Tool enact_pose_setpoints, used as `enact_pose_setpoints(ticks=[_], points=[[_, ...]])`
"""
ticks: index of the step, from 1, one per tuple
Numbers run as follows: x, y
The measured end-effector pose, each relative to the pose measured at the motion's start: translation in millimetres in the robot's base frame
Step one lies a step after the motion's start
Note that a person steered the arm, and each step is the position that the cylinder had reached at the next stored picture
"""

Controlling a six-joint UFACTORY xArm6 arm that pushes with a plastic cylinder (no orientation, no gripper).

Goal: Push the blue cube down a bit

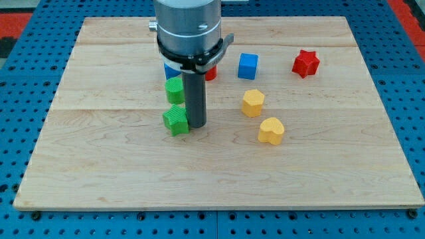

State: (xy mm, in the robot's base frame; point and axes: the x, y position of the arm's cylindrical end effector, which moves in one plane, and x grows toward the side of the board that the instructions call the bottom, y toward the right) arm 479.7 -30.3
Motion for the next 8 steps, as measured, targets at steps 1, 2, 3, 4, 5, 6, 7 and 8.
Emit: enact_pose_setpoints(ticks=[1,2,3,4,5,6,7,8], points=[[4,0],[36,33],[100,70],[109,156],[33,225],[-52,254],[-61,250],[-73,212]])
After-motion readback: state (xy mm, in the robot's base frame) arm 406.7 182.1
